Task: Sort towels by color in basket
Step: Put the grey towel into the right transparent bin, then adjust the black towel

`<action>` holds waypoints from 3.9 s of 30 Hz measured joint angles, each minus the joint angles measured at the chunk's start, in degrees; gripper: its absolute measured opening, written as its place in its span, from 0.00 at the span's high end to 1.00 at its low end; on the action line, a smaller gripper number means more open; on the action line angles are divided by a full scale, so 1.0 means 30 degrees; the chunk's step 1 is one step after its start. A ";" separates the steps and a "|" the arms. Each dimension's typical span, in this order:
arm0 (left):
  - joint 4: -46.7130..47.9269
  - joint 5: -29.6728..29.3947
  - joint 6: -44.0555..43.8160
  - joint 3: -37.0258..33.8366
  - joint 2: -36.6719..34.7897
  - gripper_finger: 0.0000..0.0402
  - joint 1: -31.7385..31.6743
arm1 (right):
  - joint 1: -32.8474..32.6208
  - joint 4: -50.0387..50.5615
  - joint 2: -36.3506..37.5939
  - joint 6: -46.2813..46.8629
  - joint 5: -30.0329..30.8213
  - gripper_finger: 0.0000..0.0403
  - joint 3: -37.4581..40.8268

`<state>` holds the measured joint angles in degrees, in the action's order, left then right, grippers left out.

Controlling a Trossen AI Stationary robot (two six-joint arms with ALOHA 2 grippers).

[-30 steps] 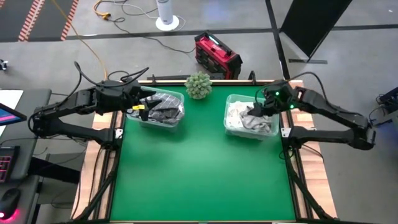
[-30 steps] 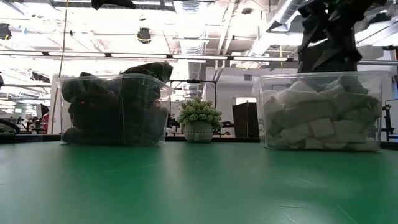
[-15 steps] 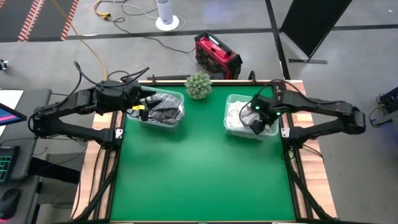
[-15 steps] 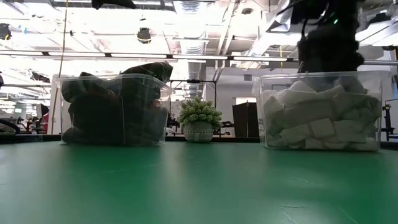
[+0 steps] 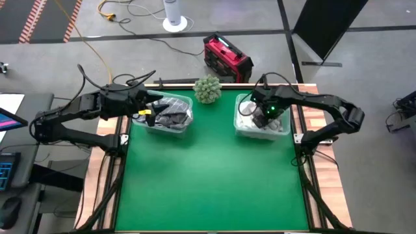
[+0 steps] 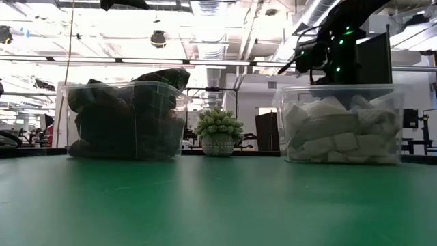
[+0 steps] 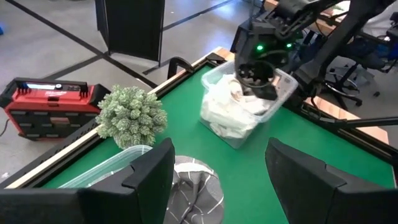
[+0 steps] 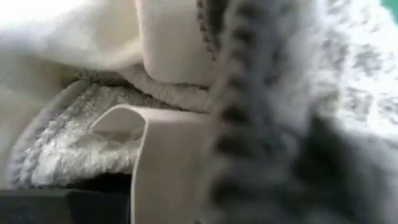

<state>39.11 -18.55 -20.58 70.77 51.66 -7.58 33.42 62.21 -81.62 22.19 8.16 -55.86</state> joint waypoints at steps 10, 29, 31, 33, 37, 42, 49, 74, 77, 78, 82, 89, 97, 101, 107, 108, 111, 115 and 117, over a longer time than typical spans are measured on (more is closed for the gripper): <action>0.0007 -0.0505 0.0133 -0.0001 0.0000 0.40 0.0002 | 0.3267 -0.2646 -0.1448 -0.3396 0.2205 0.28 -0.0536; 0.1126 -0.0565 -0.0659 0.0005 0.0044 0.40 0.0002 | 0.3749 0.6923 -0.1332 -0.6659 0.2335 0.28 -0.7947; 0.2256 -0.0340 -0.0686 0.0024 0.0595 0.41 0.0002 | 0.3281 0.7588 -0.0599 -0.5858 0.2187 0.28 -0.8774; 0.3821 -0.0039 -0.0629 0.0034 0.1421 0.42 -0.0011 | 0.2753 0.7796 0.0342 -0.4762 0.1915 0.28 -0.9450; 0.5676 0.0509 0.0019 -0.0187 0.3813 0.45 -0.0303 | 0.0819 0.7574 0.2671 -0.1670 0.0795 0.28 -1.0173; 0.4386 0.2101 0.2173 -0.1509 0.6075 0.48 -0.1106 | -0.3275 0.7083 0.4963 0.2611 0.1063 0.28 -1.0185; 0.2804 0.1679 0.6297 -0.3153 0.8434 0.54 -0.4567 | -0.9363 0.7114 0.5863 0.8590 0.3169 0.28 -1.0185; 0.1873 0.3677 0.7233 -0.3515 1.0832 0.66 -0.9950 | -1.2586 0.7411 0.4524 0.9985 0.5409 0.28 -1.0171; 0.2548 0.3675 0.4997 -0.2704 1.0014 0.66 -0.9947 | -1.2137 0.7333 0.4502 0.9422 0.5409 0.28 -1.0171; 0.2600 0.3687 0.4459 -0.2588 0.9728 0.66 -0.9943 | -1.2015 0.7272 0.4502 0.9188 0.5409 0.28 -1.0171; 0.2626 0.3392 0.3306 -0.2567 0.9082 0.66 -0.9943 | -1.1559 0.6531 0.4464 0.8523 0.5419 0.28 -1.0171; 0.4107 0.3359 0.3943 -0.2237 0.8810 0.66 -0.9960 | -1.1093 0.5803 0.4458 0.8090 0.5416 0.28 -1.0171; 0.7291 0.3504 0.6558 0.0602 0.6957 0.66 -1.0015 | -1.1233 0.5525 0.4458 0.8236 0.5409 0.28 -1.0171; 0.6789 0.4981 0.6737 0.1138 0.6237 0.66 -1.0015 | -1.1202 0.5518 0.4458 0.8192 0.5458 0.28 -1.0171; 0.2667 0.8832 0.6361 0.0620 0.5925 0.66 -0.9994 | -1.1217 0.5504 0.4458 0.8524 0.5474 0.28 -1.0171; 0.2052 0.9079 0.6374 0.0368 0.6004 0.66 -1.0001 | -1.1217 0.5490 0.4458 0.8581 0.5473 0.28 -1.0171; 0.0605 0.9296 0.6364 -0.0637 0.6590 0.66 -0.9916 | -1.1258 0.5401 0.4458 0.8600 0.5474 0.28 -1.0171; -0.0963 1.0217 0.5922 -0.2153 0.7503 0.66 -0.9890 | -1.1412 0.4939 0.4458 0.8608 0.5474 0.28 -1.0171; -0.1312 1.0238 0.5726 -0.2406 0.7852 0.66 -0.9891 | -1.1414 0.4955 0.4458 0.8608 0.5474 0.28 -1.0171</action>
<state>35.18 12.17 -3.40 63.55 75.21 -37.25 -0.82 77.07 -68.25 48.01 24.58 -86.37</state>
